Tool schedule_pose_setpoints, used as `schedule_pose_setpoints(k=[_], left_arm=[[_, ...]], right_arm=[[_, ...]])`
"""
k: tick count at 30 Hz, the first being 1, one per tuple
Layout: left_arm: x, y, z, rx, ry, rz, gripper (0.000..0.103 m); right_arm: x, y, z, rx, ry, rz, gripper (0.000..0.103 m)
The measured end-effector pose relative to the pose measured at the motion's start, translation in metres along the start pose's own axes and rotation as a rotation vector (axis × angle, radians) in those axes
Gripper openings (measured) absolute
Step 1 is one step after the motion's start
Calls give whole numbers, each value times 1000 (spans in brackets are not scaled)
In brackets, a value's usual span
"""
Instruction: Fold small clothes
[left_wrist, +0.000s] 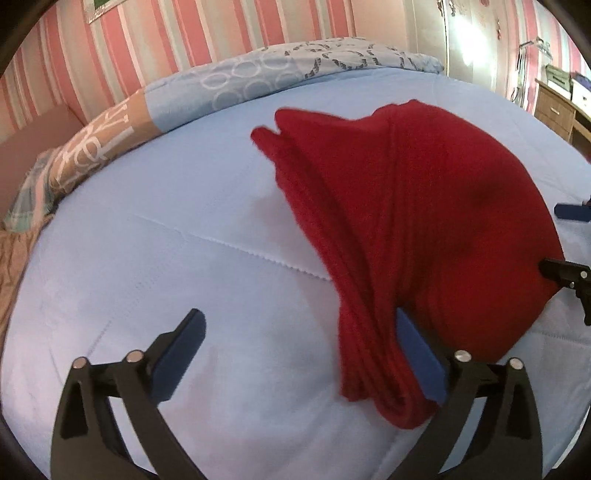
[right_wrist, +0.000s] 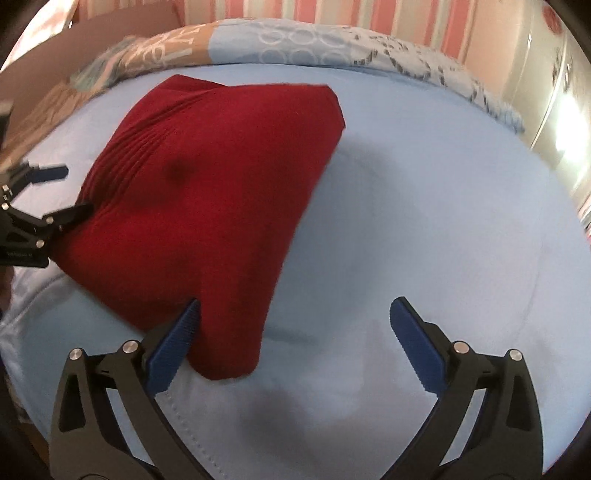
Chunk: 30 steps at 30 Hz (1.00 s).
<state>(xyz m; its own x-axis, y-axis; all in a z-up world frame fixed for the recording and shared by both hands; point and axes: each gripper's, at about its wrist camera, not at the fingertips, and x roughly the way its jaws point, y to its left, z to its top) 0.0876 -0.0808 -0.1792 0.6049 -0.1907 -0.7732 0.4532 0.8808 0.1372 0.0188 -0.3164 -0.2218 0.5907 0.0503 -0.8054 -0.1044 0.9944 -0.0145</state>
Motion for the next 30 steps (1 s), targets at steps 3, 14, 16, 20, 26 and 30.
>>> schedule_pose_setpoints(k=[3, 14, 16, 20, 26, 30], left_arm=[[-1, 6, -3, -27, -16, -34, 102], [-106, 34, 12, -178, -213, -2, 101], [-130, 36, 13, -198, -265, 25, 101], [-155, 32, 10, -203, -329, 132, 101], [-154, 31, 0, -213, -302, 152, 101], [-152, 28, -14, -226, -302, 145, 101]], right_arm=[[-1, -4, -4, 29, -23, 23, 99], [-108, 22, 33, 25, -257, 72, 100], [-122, 31, 37, 37, -302, 72, 100], [-125, 47, 40, 61, -357, 51, 100], [-105, 66, 24, 153, -382, 12, 100], [-93, 77, 10, 174, -375, -25, 100]])
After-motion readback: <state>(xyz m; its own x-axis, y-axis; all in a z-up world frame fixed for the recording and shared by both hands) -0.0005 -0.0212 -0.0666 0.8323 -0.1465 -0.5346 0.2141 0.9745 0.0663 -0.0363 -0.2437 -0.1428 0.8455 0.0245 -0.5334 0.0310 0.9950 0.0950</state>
